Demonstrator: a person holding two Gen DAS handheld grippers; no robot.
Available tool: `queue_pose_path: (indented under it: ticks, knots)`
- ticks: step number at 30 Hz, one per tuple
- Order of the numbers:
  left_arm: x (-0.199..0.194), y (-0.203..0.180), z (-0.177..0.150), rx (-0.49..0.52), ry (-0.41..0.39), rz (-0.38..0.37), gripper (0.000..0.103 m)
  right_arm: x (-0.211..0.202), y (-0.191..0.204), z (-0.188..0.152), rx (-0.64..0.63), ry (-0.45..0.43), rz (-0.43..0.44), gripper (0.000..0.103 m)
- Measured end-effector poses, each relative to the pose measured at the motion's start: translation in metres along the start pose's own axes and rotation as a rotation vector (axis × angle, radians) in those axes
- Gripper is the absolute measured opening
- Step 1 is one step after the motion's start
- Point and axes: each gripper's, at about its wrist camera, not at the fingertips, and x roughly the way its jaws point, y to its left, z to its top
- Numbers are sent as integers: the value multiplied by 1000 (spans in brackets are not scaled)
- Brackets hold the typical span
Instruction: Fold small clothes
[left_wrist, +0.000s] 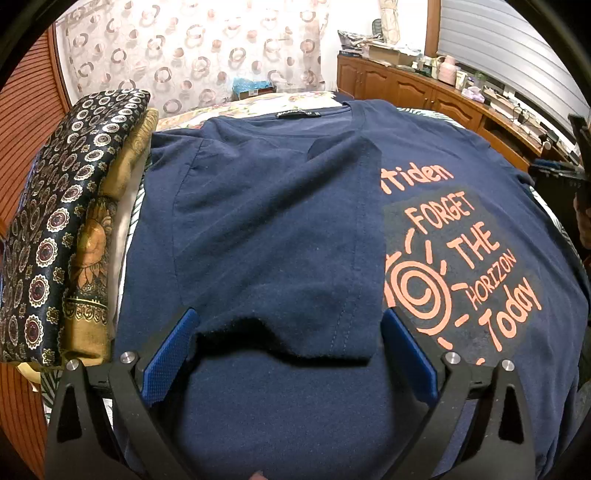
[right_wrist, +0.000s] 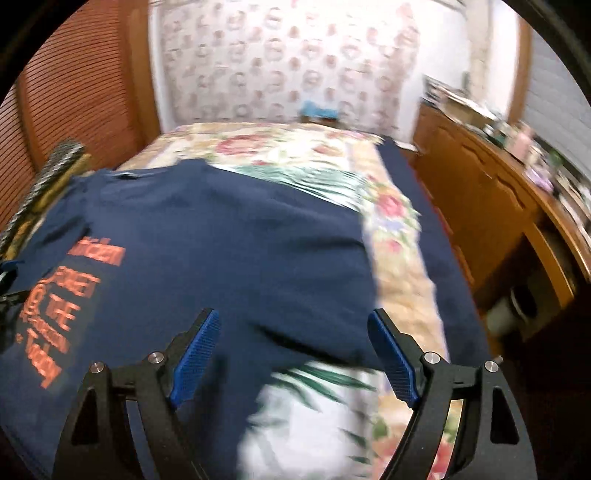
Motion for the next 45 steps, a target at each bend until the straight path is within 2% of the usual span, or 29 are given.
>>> queue_pose_path:
  ticks: [5,13,20,22,23,28,30,33,40,45]
  knots:
    - [0,0,0,0,0,0,100,9,-33,-16,88,33,10,82]
    - [-4,-2,-1,8,-9,14,100,25,-58,-12,191,60,113,76]
    - [-25,-8,-2,-4,-90,15,100,29,-80,-11,234,67,191,57]
    - [-34,-8,0,-24,-134,25,100,32,-79,-11,239,61,197,49]
    - [-40,-8,0,-34,-158,24,100,31,-79,-11,235,54,199,42]
    - [-52,-9,3,-58,-227,6,100,20,-61,-7,181,14,173,22]
    - [-54,-12,3,-59,-240,-3,100,17,-55,-5,159,-5,169,10]
    - [-55,-15,3,-52,-247,-8,100,13,-44,-3,126,-35,172,6]
    - [-58,-21,-1,-52,-258,-29,100,-3,-19,1,71,-134,213,4]
    - [-66,-22,-2,-68,-278,-32,100,-14,16,-2,-16,-149,274,4]
